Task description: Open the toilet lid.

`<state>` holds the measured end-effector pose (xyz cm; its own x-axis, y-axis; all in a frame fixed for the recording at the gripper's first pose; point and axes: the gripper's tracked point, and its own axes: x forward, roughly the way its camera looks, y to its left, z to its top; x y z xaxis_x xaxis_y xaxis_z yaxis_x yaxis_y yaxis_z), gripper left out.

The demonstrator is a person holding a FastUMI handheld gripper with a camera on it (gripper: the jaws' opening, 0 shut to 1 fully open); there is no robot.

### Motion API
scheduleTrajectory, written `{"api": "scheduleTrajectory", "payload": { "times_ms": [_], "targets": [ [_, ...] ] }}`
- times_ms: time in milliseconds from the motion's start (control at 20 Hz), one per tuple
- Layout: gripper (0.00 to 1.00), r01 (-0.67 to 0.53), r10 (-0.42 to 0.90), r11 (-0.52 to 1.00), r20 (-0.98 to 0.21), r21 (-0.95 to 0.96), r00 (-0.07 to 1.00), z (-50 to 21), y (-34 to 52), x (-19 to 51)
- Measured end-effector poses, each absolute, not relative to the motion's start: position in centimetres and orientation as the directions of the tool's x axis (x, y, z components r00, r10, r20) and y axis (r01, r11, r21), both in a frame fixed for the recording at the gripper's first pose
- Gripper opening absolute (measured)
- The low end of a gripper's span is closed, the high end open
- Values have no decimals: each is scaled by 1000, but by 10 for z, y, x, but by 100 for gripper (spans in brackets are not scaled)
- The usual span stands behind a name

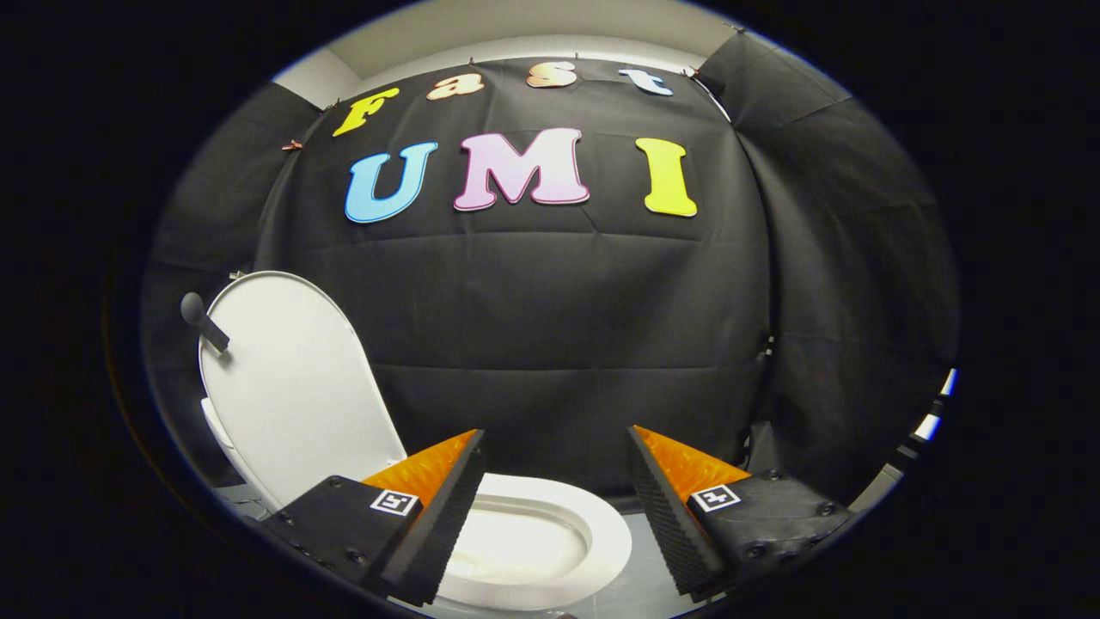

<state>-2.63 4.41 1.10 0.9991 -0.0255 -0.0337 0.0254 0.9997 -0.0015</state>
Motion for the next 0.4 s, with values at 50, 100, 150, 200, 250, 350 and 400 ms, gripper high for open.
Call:
{"api": "scheduleTrajectory", "payload": {
  "times_ms": [50, 100, 150, 200, 250, 350, 400],
  "targets": [
    [99, 24, -23, 1000, -41, 5, 999, 9, 44, -26],
    [99, 18, -18, 1000, -45, 11, 999, 8, 45, -26],
    [99, 16, -15, 1000, -50, 16, 999, 7, 45, -25],
    [99, 17, -16, 1000, -56, 19, 998, 5, 44, -24],
    [99, 17, -16, 1000, -61, 26, 998, 3, 42, -24],
    [99, 25, -22, 999, -70, 44, 997, 1, 39, -22],
    [99, 25, -21, 998, -76, 55, 997, 0, 39, -22]
  ]
}}
